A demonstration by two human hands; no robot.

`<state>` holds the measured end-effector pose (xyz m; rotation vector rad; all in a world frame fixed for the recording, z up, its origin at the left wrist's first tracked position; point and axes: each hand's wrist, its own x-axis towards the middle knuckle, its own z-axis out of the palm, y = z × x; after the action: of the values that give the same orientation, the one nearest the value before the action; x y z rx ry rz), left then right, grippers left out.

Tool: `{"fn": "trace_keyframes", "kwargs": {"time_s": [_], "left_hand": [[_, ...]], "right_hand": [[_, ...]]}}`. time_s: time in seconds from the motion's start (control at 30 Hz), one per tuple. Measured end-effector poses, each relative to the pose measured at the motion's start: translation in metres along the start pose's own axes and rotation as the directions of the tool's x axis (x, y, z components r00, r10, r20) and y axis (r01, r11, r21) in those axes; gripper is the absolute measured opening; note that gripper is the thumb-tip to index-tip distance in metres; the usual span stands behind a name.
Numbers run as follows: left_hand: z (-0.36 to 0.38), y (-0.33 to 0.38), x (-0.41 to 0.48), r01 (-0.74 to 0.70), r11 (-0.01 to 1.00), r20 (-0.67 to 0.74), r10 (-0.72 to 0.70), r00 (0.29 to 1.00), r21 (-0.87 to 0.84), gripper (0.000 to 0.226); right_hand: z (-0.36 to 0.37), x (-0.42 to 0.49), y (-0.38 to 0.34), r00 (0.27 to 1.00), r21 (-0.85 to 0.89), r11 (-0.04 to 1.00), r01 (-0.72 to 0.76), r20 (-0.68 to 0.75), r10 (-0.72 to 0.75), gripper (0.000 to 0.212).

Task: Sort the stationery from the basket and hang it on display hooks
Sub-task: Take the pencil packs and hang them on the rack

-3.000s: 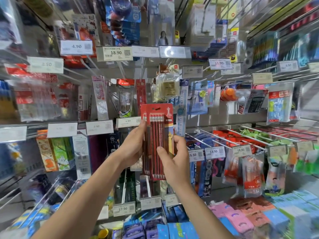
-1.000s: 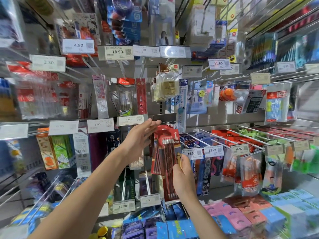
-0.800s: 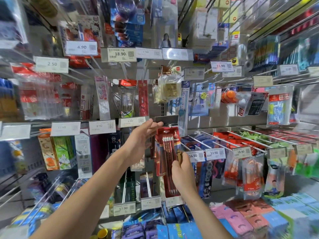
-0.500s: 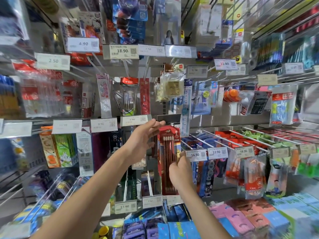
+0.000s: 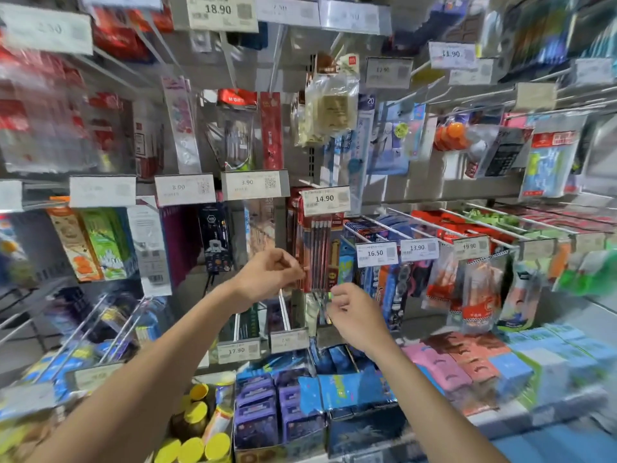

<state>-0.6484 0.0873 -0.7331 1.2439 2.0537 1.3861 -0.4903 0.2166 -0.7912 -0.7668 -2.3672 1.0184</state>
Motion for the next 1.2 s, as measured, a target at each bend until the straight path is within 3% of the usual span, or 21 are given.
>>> {"fn": "trace_keyframes", "kwargs": {"time_s": [0.17, 0.3, 0.4, 0.47, 0.6, 0.7, 0.8, 1.03, 1.2], "left_hand": [[0.006, -0.026, 0.023, -0.045, 0.973, 0.066, 0.031, 0.997, 0.225, 0.014], [0.009, -0.022, 0.032, -0.022, 0.916, 0.174, -0.053, 0.983, 0.401, 0.015], [0.001, 0.01, 0.029, -0.008, 0.848, 0.302, -0.18, 0.936, 0.529, 0.009], [-0.007, 0.04, 0.027, 0.009, 0.806, 0.346, -0.265, 0.9, 0.592, 0.013], [-0.025, 0.127, 0.02, 0.082, 0.804, 0.417, -0.389, 0.822, 0.589, 0.018], [-0.04, 0.201, 0.013, 0.07, 0.775, 0.371, -0.377, 0.849, 0.628, 0.014], [-0.053, 0.262, 0.007, 0.021, 0.812, 0.417, -0.321, 0.851, 0.583, 0.013], [-0.091, 0.384, -0.028, -0.271, 0.79, 0.652, -0.204, 0.73, 0.55, 0.056], [-0.07, 0.461, -0.069, -0.487, 0.769, 0.786, -0.032, 0.617, 0.414, 0.052]], "right_hand": [[-0.015, 0.01, 0.008, 0.997, -0.02, 0.997, 0.075, 0.004, -0.075, 0.025], [-0.045, 0.012, -0.005, 0.996, -0.046, 0.999, 0.005, 0.089, -0.001, 0.023], [-0.078, 0.009, -0.025, 0.99, -0.071, 0.995, -0.072, 0.117, 0.08, 0.013], [-0.108, 0.006, -0.054, 0.982, -0.094, 0.992, -0.086, 0.159, 0.101, 0.019], [-0.168, 0.0, -0.125, 0.951, -0.104, 0.975, -0.196, 0.224, 0.215, 0.02], [-0.206, -0.008, -0.173, 0.929, -0.114, 0.966, -0.231, 0.269, 0.254, 0.029], [-0.244, -0.026, -0.225, 0.928, -0.085, 0.963, -0.256, 0.258, 0.269, 0.037], [-0.318, -0.113, -0.317, 0.933, -0.023, 0.935, -0.355, 0.057, 0.355, 0.06], [-0.366, -0.203, -0.356, 0.898, -0.025, 0.908, -0.419, -0.159, 0.41, 0.041]]}}
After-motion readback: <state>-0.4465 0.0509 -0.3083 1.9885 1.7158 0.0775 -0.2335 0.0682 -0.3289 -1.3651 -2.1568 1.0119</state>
